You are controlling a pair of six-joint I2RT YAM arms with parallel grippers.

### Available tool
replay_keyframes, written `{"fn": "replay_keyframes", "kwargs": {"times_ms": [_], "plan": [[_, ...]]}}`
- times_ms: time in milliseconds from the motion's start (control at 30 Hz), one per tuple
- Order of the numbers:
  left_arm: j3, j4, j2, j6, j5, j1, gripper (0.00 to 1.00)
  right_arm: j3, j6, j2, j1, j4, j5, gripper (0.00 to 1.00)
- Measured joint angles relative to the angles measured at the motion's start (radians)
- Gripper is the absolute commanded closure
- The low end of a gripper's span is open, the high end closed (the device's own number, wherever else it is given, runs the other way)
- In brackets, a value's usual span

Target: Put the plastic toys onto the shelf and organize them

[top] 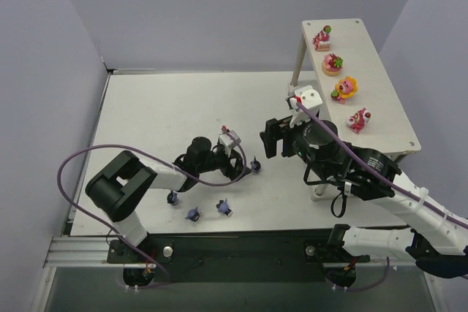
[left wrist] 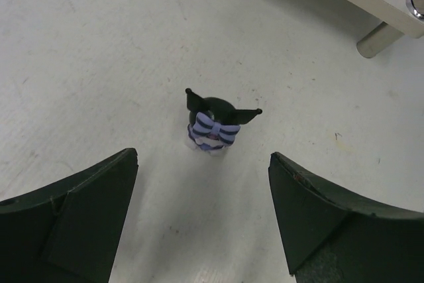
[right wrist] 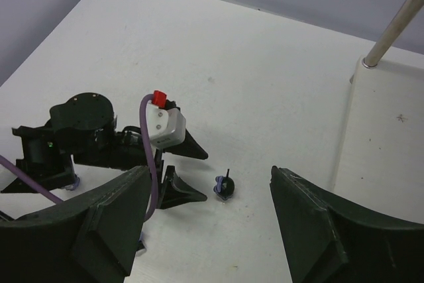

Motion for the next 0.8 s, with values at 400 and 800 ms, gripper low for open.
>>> {"fn": "replay_keyframes", "kwargs": {"times_ms": [400,800], "plan": [[0.106,0.0,0.163,0.078,0.196,0.0,0.2,-0.022,-0.025,-0.062,-0.001,0.005,-0.006,0.26],[0.159,0.008,0.251,0.077,0.222,0.0,0.28,-0.039,-0.032,-0.062,-0.003,0.01,-0.005,0.27]]}}
